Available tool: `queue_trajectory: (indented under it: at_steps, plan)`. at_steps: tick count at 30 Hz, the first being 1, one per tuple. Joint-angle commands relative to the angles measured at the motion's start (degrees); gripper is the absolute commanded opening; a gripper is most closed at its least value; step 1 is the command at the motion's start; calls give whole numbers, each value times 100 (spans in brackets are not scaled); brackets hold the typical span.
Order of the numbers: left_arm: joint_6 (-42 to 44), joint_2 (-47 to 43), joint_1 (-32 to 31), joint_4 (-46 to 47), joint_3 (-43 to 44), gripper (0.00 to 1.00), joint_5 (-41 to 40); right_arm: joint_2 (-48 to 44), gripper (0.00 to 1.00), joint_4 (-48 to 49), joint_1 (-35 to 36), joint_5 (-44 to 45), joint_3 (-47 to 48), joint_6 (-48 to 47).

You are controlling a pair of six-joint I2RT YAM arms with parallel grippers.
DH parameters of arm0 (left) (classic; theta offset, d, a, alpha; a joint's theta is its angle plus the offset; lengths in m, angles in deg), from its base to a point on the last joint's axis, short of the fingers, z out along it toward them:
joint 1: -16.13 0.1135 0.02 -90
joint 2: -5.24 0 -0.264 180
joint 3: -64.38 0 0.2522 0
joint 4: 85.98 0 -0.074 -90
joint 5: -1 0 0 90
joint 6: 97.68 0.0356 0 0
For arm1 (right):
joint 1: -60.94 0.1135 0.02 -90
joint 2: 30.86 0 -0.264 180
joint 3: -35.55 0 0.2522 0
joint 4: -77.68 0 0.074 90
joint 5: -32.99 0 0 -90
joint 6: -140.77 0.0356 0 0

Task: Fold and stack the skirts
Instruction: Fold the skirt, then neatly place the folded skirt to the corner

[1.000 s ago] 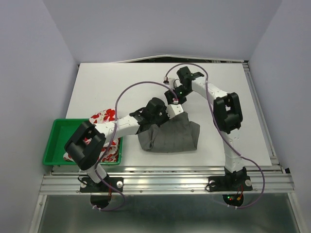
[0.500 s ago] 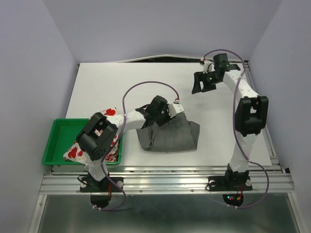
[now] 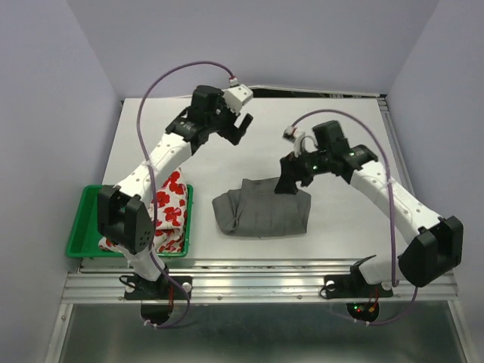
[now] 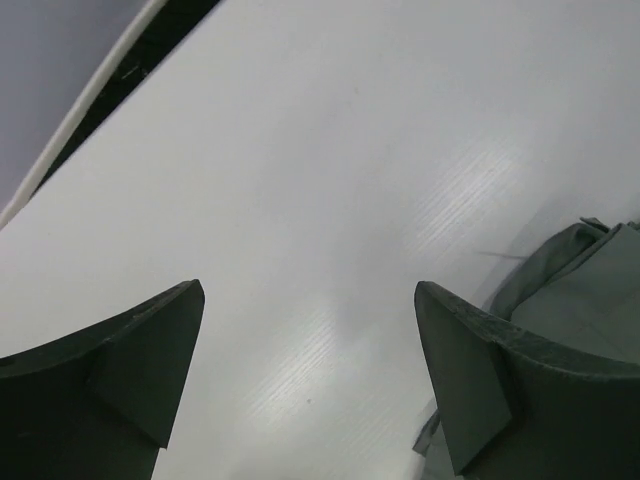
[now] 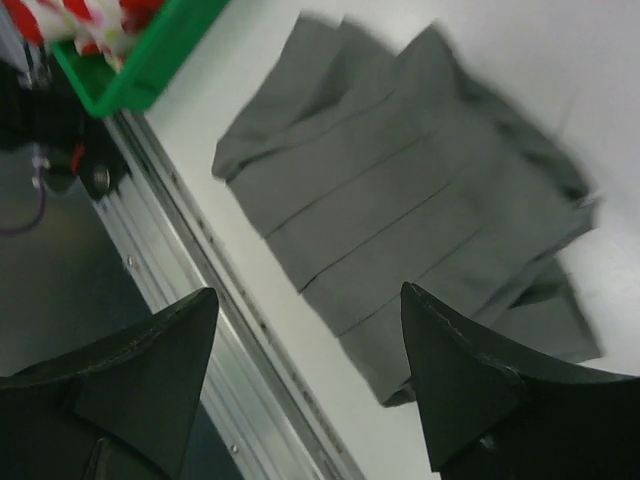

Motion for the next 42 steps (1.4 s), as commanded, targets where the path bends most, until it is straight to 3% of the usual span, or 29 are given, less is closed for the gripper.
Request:
queue_trajectory:
  at_steps: [1, 8, 14, 19, 21, 27, 31, 36, 38, 42]
  plan:
    - [-370, -663, 378, -754, 425, 99, -87, 42, 79, 265, 1063, 1177, -691, 63]
    - [-852, -1147, 1117, -861, 295, 99, -326, 1087, 81, 396, 1987, 2189, -744, 177]
    - [-1003, -1656, 1407, -887, -224, 99, -150, 2132, 81, 730, 1987, 3138, -998, 247]
    - [-994, -1964, 1504, -861, -610, 99, -185, 2362, 79, 1143, 1918, 3763, -1490, 55]
    - [-968, -2079, 1539, -843, -708, 99, -107, 2336, 79, 1240, 1690, 3738, -1737, -322]
    - [-775, -2202, 1565, -825, -1077, 99, 113, 2292, 80, 1364, -128, 3501, -1843, -2229]
    - [-740, -2219, 1583, -799, -1156, 99, 192, 3062, 82, 1145, -1542, 3202, -880, -3361]
    - [-669, -2193, 1592, -781, -1200, 99, 201, 4265, 84, 751, -2457, 2903, 527, -4313]
    - [-617, -2176, 1592, -816, -1174, 99, 210, 4803, 85, 321, -2731, 2561, 1386, -4672]
    - [-608, -2176, 1592, -843, -1156, 99, 228, 4903, 87, 291, -2785, 2455, 2085, -4991]
